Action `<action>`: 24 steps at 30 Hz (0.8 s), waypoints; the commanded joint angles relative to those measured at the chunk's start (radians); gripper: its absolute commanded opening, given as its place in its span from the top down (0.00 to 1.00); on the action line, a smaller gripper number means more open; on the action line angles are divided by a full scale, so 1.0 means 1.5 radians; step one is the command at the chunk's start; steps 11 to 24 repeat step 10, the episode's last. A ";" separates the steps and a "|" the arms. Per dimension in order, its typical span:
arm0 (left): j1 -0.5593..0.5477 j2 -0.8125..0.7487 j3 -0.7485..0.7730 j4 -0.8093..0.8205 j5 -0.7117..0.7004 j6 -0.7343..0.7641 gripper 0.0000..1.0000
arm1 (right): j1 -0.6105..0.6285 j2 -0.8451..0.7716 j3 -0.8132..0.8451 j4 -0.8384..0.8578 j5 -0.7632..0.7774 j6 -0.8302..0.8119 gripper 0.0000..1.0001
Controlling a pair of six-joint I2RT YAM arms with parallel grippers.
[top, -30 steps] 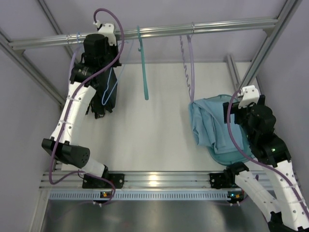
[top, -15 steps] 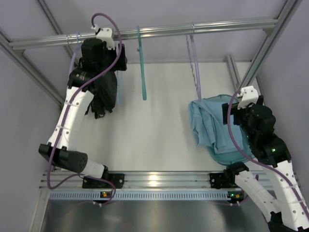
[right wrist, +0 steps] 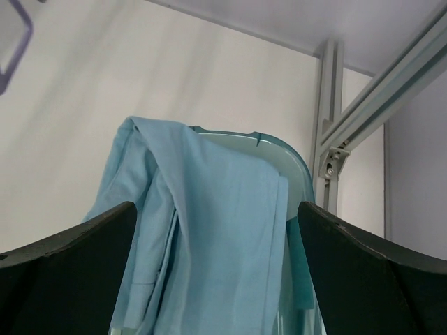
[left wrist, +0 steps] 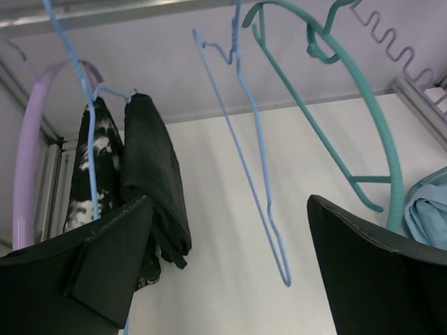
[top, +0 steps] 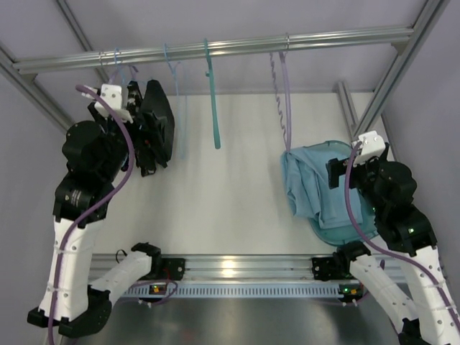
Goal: Remove the trousers from the hanger
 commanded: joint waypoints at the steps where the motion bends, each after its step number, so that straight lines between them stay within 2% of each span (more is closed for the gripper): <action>1: 0.007 -0.038 -0.060 -0.016 -0.063 0.017 0.02 | -0.008 -0.026 -0.009 0.032 -0.051 0.006 0.01; 10: 0.015 -0.175 -0.138 -0.101 -0.110 0.060 0.02 | -0.008 -0.122 -0.078 0.020 -0.104 0.028 0.01; 24: 0.015 -0.175 -0.138 -0.101 -0.110 0.060 0.02 | -0.008 -0.122 -0.078 0.020 -0.104 0.028 0.01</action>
